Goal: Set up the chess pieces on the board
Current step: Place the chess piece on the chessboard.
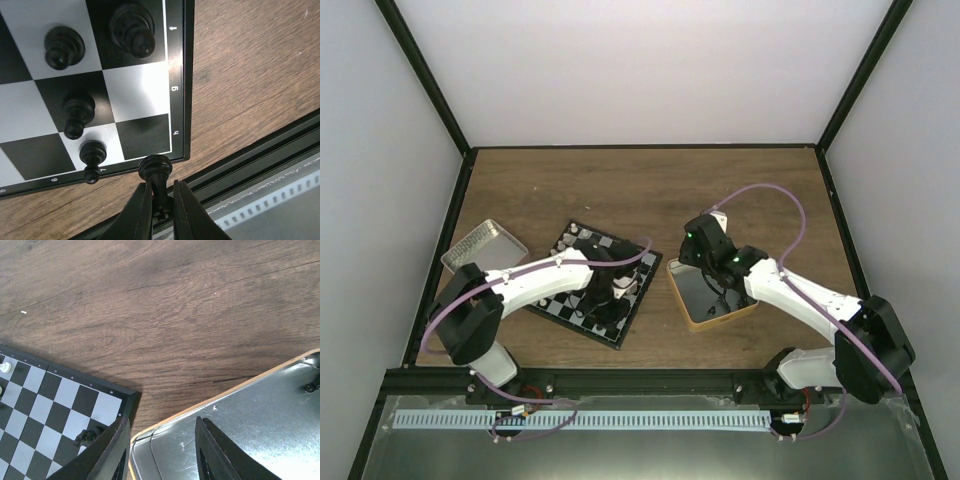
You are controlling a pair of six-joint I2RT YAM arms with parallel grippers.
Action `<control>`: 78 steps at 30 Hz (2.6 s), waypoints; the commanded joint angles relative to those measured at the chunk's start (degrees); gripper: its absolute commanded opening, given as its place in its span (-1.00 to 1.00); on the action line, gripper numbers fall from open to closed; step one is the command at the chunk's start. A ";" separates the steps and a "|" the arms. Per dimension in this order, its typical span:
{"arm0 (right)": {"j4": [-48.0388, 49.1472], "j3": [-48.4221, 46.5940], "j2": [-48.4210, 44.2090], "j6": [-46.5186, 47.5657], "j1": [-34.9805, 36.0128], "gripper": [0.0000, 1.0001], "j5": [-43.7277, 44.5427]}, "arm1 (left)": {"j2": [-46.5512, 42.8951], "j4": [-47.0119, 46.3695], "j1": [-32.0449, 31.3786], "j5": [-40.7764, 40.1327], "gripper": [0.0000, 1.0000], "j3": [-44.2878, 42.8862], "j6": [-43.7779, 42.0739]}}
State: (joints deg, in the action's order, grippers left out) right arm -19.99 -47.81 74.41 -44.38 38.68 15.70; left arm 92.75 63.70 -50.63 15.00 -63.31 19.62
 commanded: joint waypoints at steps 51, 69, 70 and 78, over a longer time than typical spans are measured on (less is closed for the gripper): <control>0.72 1.15 -1.90 -0.62 -0.84 -0.24 0.98 | 0.78 -3.72 -1.77 -3.83 -0.57 2.25 1.52; -1.26 0.70 -3.57 -0.50 -0.93 -0.23 2.27 | -4.00 -4.58 -1.59 -5.15 -0.20 -3.55 0.69; -2.09 0.68 -3.71 -0.41 -1.20 -0.24 2.60 | -5.10 -4.99 -1.52 -6.99 -0.16 -4.69 0.91; -8.57 1.96 -4.44 -1.07 -5.69 -0.30 2.20 | -15.60 -21.33 -0.61 -22.77 -0.04 -6.36 -2.22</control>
State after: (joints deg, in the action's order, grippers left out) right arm -23.79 -46.61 71.55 -44.66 34.46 16.14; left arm 81.58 53.21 -51.55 2.24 -69.80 19.57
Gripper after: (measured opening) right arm 0.353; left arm 0.480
